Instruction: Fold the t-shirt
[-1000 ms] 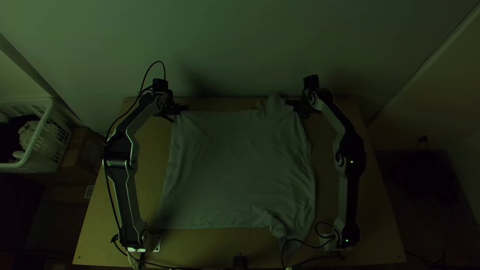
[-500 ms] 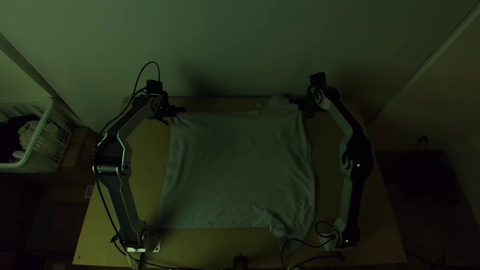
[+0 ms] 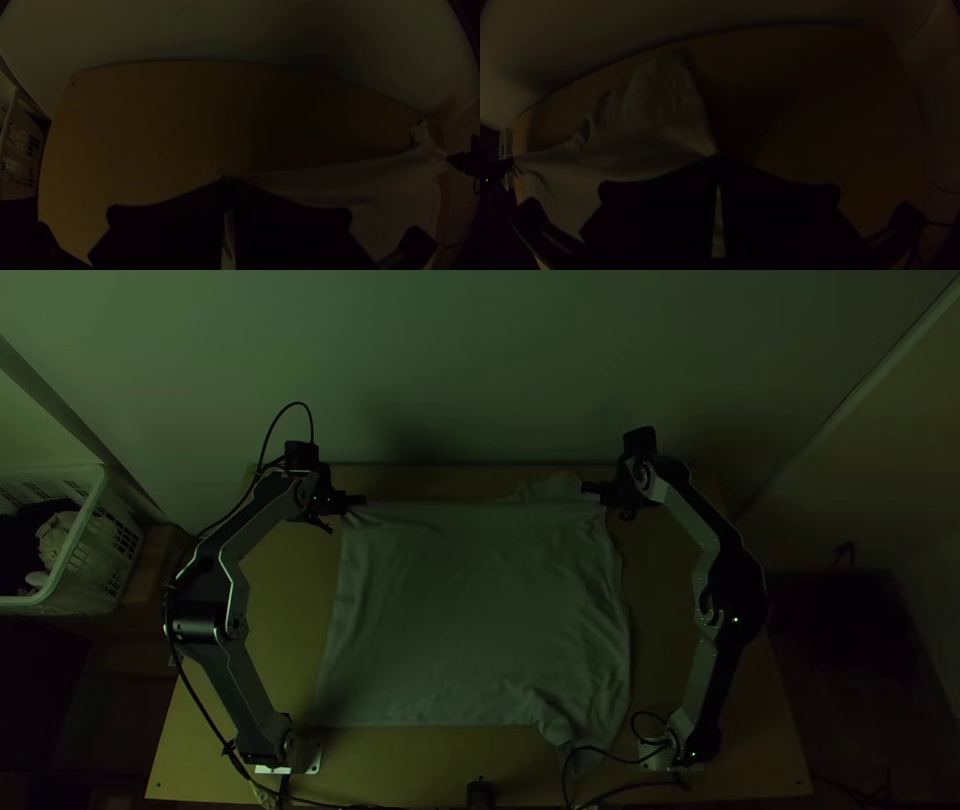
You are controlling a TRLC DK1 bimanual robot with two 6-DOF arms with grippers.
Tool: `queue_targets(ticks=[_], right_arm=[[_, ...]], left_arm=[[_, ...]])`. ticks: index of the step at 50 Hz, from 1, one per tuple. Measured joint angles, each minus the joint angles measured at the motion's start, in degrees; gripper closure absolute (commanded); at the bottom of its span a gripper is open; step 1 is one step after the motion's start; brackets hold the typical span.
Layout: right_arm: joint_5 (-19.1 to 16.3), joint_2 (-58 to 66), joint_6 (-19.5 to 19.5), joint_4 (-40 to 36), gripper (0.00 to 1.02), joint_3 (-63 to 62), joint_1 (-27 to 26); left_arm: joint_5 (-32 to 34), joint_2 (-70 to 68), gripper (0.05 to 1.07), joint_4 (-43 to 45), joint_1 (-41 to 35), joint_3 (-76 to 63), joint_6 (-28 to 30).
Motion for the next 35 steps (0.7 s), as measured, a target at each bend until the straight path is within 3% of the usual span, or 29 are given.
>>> queue_targets(ticks=[35], right_arm=[[0.6, -18.9, -0.2, 4.6, 1.00, -24.8, 3.0]], left_arm=[[0.0, -14.4, 1.05, 4.2, 0.0, -19.8, 1.3]])
